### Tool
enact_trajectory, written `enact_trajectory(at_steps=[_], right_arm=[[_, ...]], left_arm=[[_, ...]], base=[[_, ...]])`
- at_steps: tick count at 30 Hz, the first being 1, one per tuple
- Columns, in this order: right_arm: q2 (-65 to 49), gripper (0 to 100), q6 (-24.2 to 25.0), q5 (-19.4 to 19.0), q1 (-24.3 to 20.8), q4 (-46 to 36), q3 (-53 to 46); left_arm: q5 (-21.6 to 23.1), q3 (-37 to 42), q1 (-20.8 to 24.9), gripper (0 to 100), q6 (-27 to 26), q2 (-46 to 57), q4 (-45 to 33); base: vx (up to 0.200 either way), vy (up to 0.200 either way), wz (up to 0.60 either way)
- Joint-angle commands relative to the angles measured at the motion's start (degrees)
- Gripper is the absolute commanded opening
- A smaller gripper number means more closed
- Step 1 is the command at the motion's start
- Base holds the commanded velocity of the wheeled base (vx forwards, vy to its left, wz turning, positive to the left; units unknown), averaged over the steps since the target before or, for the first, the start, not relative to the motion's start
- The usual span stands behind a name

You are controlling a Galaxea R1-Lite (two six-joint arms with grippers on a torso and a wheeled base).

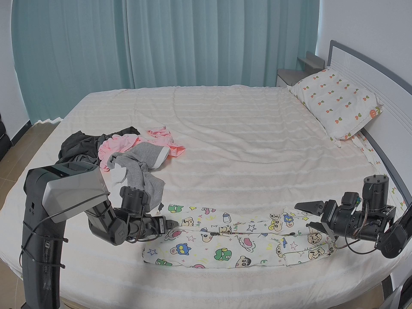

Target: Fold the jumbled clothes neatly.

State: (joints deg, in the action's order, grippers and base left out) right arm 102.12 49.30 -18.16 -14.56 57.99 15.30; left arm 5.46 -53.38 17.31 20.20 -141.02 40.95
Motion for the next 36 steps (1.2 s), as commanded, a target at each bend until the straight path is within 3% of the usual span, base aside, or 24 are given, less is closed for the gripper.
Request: enact_trajectory(at_steps=[1,5,6,24,36], right_arm=[[0.1,100,0.01,-0.03,-0.03,0.02,-0.01],[-0.08,100,0.01,0.06,0.05,0.02,-0.01],[-0.08,100,0.01,0.06,0.05,0.02,-0.01],[-0.08,100,0.01,-0.03,0.32,0.02,-0.01],[-0.26,100,0.01,-0.03,0.41,0.02,-0.01]], left_arm=[[-0.01,-1.37,0.62,100,0.02,-0.66,-2.19],[-0.01,-2.34,0.79,100,-0.07,-0.66,-3.86],[-0.01,-2.34,0.88,0,-0.07,-0.66,-3.86],[-0.01,-1.2,0.88,0,0.37,1.8,-3.86],[0.16,5.13,-3.16,0,0.72,10.06,-3.68]], base=[[0.0,0.0,0.0],[0.0,0.0,0.0],[0.0,0.0,0.0],[0.0,0.0,0.0],[0.0,0.0,0.0]])
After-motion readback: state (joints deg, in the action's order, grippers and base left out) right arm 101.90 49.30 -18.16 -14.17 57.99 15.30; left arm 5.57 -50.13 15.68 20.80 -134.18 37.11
